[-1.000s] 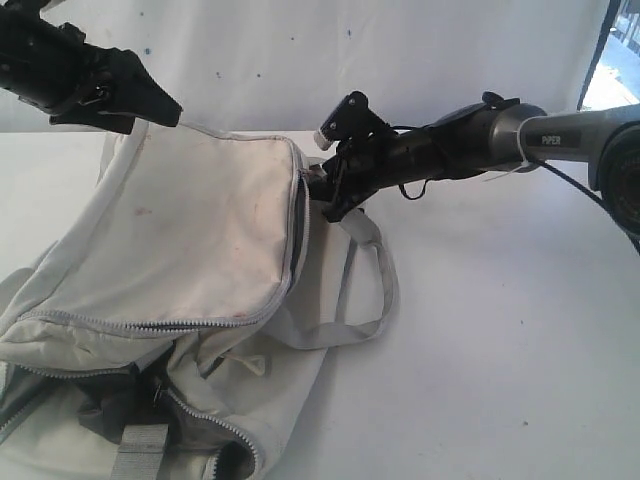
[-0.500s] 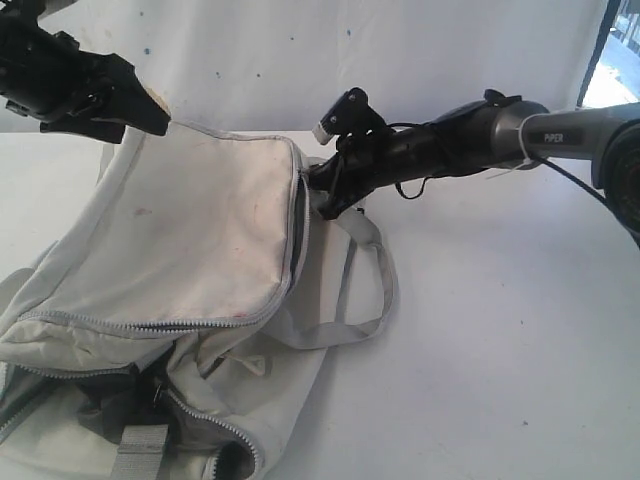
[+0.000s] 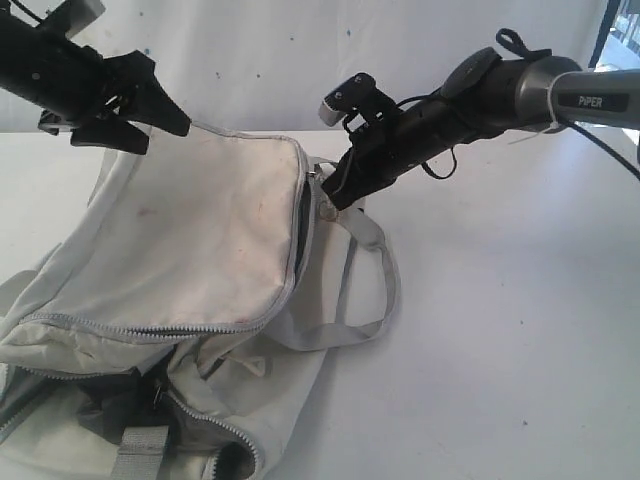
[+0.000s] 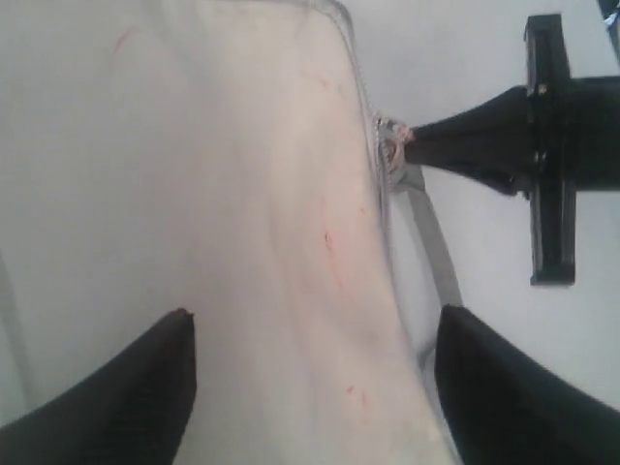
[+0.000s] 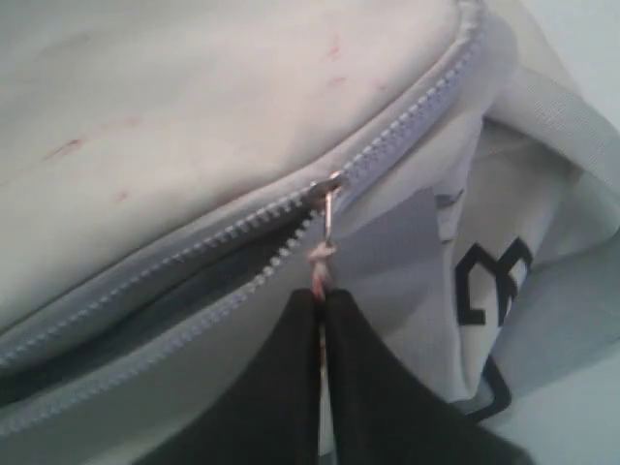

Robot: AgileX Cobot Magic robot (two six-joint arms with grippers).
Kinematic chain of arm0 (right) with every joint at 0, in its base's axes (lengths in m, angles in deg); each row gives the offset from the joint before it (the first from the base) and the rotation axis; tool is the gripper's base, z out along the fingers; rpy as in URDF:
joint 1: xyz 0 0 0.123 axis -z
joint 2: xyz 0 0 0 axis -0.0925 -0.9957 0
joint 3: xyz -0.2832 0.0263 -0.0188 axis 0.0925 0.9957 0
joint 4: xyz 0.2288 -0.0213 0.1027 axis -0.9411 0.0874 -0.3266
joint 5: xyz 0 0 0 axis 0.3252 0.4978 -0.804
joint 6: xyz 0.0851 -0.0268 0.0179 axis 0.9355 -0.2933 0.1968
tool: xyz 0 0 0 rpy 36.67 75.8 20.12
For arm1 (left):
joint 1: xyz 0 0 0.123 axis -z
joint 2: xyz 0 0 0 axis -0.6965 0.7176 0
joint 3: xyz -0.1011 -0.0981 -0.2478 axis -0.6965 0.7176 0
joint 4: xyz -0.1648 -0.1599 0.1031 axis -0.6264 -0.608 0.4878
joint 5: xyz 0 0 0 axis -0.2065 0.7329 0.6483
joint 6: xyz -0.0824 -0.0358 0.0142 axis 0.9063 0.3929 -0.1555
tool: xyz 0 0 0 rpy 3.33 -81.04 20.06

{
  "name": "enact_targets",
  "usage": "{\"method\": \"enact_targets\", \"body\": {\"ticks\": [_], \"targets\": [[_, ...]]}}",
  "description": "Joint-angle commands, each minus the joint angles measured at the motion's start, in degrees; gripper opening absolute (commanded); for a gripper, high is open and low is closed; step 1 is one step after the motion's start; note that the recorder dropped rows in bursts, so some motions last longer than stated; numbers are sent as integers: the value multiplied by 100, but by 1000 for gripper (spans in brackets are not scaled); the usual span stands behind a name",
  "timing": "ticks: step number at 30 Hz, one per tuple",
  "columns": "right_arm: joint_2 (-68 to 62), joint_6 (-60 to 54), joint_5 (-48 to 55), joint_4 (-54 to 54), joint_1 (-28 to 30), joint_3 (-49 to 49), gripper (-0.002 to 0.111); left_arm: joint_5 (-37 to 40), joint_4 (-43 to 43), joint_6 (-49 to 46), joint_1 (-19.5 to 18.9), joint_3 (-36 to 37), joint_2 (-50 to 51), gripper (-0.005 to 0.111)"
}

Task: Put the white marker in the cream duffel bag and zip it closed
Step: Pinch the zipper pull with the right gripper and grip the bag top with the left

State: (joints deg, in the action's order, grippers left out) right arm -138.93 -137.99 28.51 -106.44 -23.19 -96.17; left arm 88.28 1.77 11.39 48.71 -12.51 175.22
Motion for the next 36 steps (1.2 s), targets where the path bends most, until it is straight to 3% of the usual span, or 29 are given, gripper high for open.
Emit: {"method": "enact_targets", "body": {"ticks": [1,12,15,22,25,32,36], "targets": [[178,496,559,459,8,11,0,9,-607,-44,28,-607,346,81],[280,753,898,445,-6,11,0,-555,-165,-29,552,-2030,1374,84],[280,753,1091,445,-6,11,0,-534,36,-503,552,-2468,1740,84],[280,753,1141,471,-6,11,0,-1103,-1018,-3896,680,-2596,2160,83],[280,753,1144,537,-6,11,0,-1207,-1335,-4548,757,-2586,2263,83],[280,753,1144,602,-6,11,0,-1087,-1704,-5208,1059,-2586,2582,83],[280,753,1144,696,-6,11,0,-928,-1623,-4673,1077,-2586,2624,83]]}}
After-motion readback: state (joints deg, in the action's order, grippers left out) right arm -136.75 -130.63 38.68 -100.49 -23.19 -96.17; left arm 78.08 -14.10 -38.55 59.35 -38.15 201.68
